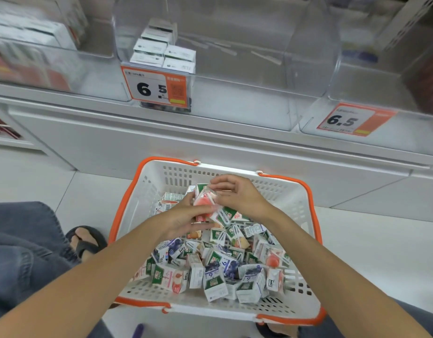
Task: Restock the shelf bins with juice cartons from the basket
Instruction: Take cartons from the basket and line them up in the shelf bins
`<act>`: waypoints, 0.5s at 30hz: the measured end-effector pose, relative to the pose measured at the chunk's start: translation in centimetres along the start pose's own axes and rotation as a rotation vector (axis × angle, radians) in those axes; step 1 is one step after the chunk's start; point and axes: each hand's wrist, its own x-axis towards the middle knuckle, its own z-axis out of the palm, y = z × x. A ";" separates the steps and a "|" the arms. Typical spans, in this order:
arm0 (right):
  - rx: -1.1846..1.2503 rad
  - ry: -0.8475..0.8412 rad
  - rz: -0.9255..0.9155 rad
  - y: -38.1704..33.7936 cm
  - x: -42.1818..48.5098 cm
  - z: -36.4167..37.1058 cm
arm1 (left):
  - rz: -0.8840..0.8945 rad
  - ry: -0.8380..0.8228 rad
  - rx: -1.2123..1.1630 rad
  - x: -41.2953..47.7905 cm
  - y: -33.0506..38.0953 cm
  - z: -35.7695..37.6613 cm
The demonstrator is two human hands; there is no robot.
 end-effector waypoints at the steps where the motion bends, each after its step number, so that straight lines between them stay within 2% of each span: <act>1: -0.044 0.008 -0.030 -0.3 0.0 0.0 | 0.017 0.020 -0.028 0.0 0.3 0.1; 4: -0.103 0.027 0.032 -0.6 -0.7 -0.4 | 0.084 0.043 -0.167 -0.7 1.5 0.2; 6: 0.018 0.026 0.113 -0.8 -1.3 -0.4 | 0.127 0.036 -0.178 -1.4 2.7 0.3; 8: 0.109 0.064 0.101 -1.9 -1.5 -0.6 | 0.163 0.003 -0.154 -2.4 4.3 0.2; 10: 0.101 0.081 0.047 -4.2 -1.5 -1.1 | 0.191 -0.062 -0.163 -3.7 5.9 -0.2; 12: 0.020 0.042 -0.025 -7.2 -1.5 -1.5 | 0.218 -0.076 -0.070 -5.2 7.6 -0.5; 15: -0.205 -0.030 -0.135 -12.1 -1.3 -0.4 | 0.230 -0.047 0.237 -7.7 9.6 -0.6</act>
